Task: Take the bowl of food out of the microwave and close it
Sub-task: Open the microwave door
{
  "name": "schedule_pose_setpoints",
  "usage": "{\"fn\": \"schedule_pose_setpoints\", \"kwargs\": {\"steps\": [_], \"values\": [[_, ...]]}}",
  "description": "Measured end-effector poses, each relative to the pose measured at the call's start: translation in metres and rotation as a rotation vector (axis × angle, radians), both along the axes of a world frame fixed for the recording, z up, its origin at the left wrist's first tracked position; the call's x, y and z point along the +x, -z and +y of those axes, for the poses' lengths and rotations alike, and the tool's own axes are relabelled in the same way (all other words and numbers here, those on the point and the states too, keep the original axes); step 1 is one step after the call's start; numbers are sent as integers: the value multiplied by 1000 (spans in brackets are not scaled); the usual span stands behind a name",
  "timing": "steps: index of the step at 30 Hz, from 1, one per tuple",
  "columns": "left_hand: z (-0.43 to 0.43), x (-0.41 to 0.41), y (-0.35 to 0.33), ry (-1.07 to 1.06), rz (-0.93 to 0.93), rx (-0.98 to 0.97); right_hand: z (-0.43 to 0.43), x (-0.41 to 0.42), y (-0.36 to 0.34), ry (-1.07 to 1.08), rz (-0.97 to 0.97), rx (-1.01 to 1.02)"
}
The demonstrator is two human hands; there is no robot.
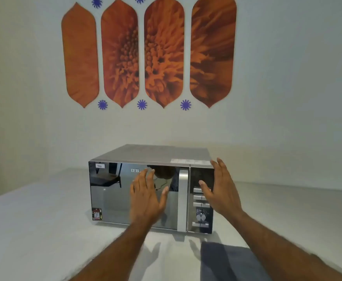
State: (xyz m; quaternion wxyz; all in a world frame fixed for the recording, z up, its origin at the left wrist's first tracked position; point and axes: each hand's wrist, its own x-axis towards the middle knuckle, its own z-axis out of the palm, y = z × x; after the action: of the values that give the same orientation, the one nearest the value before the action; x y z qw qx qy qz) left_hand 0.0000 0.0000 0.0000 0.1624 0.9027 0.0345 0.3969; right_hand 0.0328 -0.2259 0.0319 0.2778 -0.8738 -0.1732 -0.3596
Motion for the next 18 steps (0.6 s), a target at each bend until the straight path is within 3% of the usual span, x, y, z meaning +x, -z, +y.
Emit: {"fn": "schedule_pose_setpoints", "kwargs": {"steps": [4,12,18], "values": [[-9,3,27,41,113,-75,1,5,20,0,119,59],[-47,25,46,199,287,-408,10,34,19,41,76,-5],[-69,44,47,321,423,-524,12,56,23,60,62,-82]]}}
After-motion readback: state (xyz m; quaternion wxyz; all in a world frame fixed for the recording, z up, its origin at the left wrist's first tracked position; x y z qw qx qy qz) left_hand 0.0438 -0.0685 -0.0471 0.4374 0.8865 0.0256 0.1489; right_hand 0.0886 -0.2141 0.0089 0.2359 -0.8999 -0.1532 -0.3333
